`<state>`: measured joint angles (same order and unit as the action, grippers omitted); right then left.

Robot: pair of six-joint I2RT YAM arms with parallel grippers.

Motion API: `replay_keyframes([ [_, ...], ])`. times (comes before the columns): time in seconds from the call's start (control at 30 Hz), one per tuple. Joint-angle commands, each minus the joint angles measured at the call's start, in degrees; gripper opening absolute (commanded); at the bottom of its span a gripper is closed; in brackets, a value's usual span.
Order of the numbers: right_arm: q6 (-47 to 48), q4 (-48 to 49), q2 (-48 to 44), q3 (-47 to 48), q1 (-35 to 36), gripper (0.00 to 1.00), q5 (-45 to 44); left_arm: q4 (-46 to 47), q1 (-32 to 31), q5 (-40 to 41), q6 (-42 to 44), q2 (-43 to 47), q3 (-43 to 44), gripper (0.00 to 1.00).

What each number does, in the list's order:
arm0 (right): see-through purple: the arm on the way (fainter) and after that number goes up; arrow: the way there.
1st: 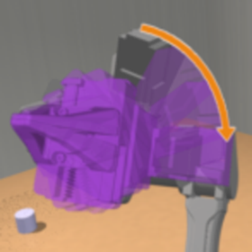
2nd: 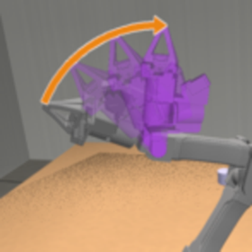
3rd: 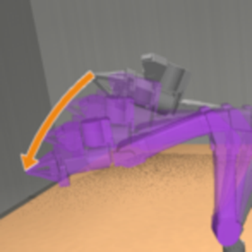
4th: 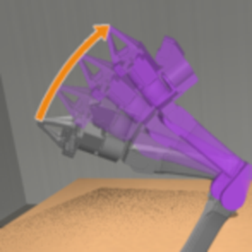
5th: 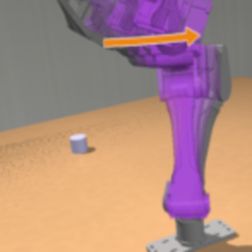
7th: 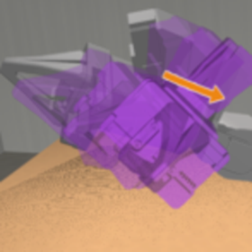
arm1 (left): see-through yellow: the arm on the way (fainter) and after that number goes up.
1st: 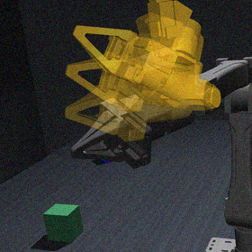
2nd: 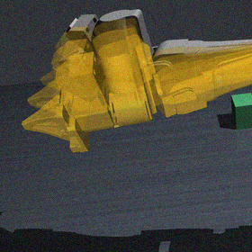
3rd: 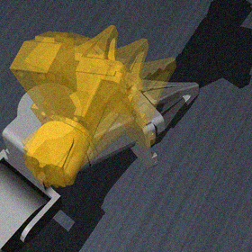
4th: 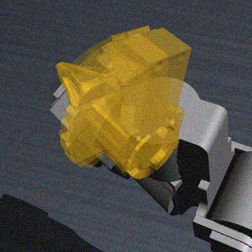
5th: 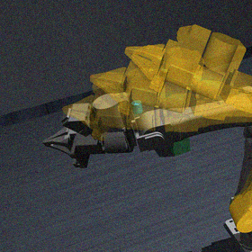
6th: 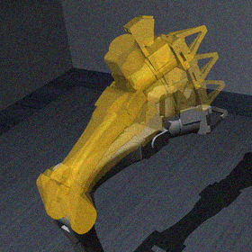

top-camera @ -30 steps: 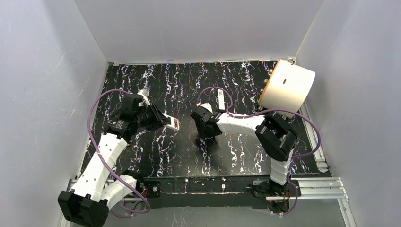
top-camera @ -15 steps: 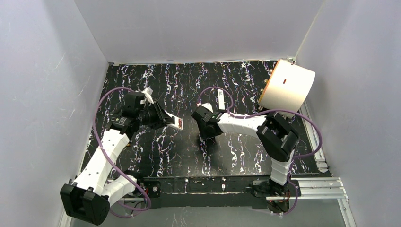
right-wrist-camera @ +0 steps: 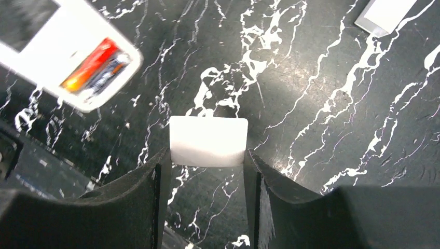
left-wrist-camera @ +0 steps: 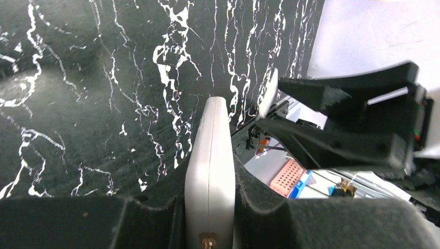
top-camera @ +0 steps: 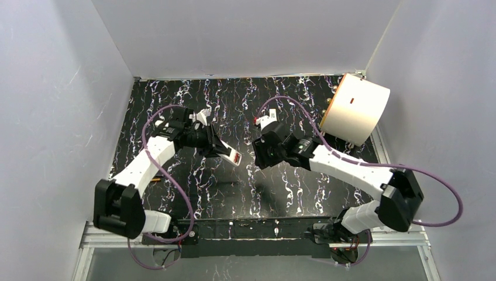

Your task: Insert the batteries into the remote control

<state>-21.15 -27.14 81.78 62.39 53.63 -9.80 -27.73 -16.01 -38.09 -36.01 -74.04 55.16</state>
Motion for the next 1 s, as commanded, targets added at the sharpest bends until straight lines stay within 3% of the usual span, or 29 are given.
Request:
replay_keyframes([
  [0.0,5.2,2.6,-5.0,-2.1,-0.1,0.40,5.2,2.0,-0.9,-8.0,1.8,-5.1,4.4,0.00],
  [0.47,13.2,3.5,-5.5,0.4,0.1,0.40,11.6,1.8,-4.7,-22.4,8.7,-17.2,11.0,0.00],
  [0.97,18.2,3.4,-4.0,1.7,0.8,0.40,12.6,-4.0,-5.6,-23.6,13.0,-19.8,14.0,0.00],
])
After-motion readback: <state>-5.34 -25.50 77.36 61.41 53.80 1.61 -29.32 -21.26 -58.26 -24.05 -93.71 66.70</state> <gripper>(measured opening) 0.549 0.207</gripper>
